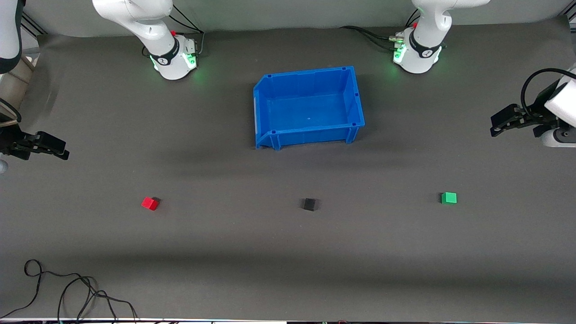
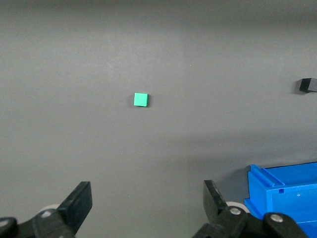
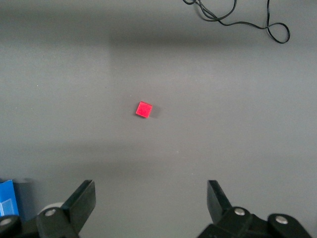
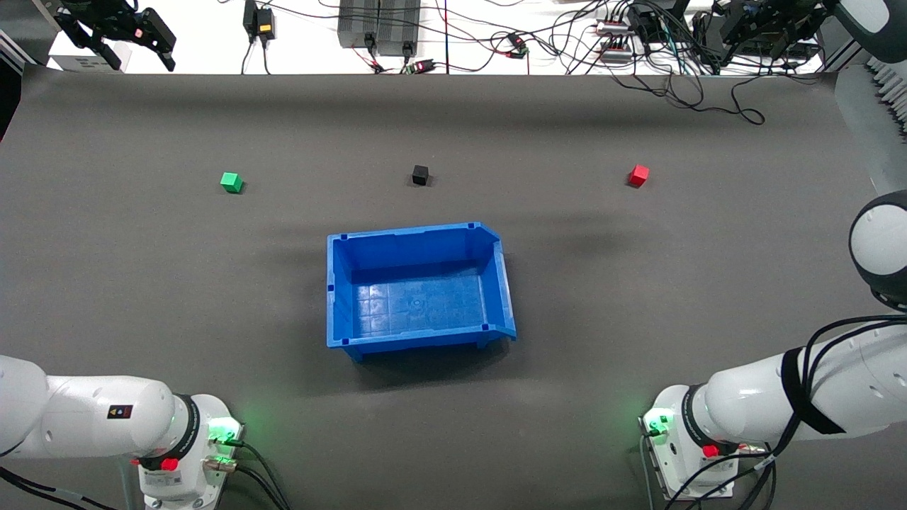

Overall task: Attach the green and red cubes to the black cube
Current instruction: 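Move the right gripper down over the red cube while the left gripper approaches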

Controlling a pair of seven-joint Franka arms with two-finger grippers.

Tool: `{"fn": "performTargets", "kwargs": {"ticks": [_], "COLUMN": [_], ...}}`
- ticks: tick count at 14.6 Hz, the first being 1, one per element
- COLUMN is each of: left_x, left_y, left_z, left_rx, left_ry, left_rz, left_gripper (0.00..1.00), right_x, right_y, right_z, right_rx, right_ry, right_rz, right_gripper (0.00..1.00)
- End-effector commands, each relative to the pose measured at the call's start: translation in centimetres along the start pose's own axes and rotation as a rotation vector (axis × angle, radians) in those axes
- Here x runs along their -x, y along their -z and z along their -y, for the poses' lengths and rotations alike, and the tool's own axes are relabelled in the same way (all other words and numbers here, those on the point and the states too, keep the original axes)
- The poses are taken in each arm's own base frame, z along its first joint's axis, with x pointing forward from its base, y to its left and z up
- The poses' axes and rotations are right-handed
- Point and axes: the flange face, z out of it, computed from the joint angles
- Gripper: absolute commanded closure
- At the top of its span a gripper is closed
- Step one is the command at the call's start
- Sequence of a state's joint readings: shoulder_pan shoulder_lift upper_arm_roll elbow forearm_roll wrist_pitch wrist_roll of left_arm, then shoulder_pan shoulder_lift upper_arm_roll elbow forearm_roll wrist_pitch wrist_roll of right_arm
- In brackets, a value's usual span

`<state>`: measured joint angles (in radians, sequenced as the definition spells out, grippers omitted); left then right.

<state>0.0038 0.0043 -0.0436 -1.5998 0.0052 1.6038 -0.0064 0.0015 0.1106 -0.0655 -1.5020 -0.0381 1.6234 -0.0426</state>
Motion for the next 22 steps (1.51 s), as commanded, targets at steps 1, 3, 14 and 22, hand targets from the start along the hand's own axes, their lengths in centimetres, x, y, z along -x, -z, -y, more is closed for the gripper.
{"fn": "performTargets", "kwargs": {"ticks": [1,3,14,22], "left_x": [0.0,0.0,-1.6,-3.1], "left_y": [0.3,0.3,-1.4,-3.9], "left_z": [-0.1,-0.1,1.9,10.6], "left_rx": [-0.016,-0.016,0.017,0.289], "left_ry": [-0.013,-0.013,0.740,1.367], "left_rz": [0.009,0.009,0.044,0.203], "left_gripper": [0.00,0.00,0.00,0.00], "right_x": [-0.2,-0.2,-3.1,-6.3], "right_y": [0.6,0.6,-6.6,-18.5], "right_z": [0.2,0.0,0.9,1.5], "right_rx": [0.004,0.004,0.006,-0.022], "right_ry": [-0.013,-0.007,-0.027,-0.210], "right_rz": [0.005,0.003,0.069,0.160], "right_gripper": [0.00,0.00,0.00,0.00]}}
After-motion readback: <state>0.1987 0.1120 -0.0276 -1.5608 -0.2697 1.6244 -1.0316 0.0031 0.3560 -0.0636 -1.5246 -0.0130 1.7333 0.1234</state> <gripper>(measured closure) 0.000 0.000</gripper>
